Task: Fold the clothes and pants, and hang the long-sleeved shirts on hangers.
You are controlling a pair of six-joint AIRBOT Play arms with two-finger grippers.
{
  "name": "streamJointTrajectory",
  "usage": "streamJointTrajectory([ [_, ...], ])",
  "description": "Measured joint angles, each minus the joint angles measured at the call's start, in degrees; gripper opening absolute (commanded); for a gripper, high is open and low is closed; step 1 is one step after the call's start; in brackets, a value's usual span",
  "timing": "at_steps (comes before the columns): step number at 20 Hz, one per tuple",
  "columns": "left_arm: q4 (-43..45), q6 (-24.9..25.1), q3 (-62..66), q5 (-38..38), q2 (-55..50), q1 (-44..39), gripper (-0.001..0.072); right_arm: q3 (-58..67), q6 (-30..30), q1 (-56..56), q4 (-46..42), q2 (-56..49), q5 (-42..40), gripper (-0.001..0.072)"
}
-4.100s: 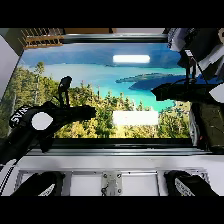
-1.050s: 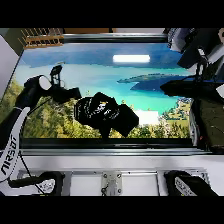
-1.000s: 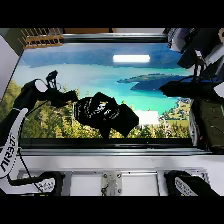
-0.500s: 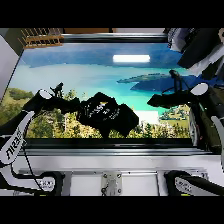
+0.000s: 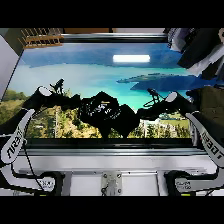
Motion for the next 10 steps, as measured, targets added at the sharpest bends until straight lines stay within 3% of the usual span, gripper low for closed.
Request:
streamJointTrajectory([
  [2,0.0,0.0,0.1,0.0,0.0,0.0,0.0006,0.0,0.0,1.4,0.4,-1.0,-0.5,0.0579],
  [3,0.0,0.0,0.2,0.0,0.0,0.0,0.0006,0.0,0.0,2.1,0.7,-1.4,-0.6,0.0541],
  [5,0.0,0.1,0.2,-0.2,0.0,0.0,0.0006,0.0,0.0,3.4,0.3,-2.1,-1.2,0.0047],
  [10,0.1,0.1,1.1,-1.9,4.3,1.0,0.0005,3.4,-0.1,3.3,-1.3,-0.3,-1.0,0.0019],
])
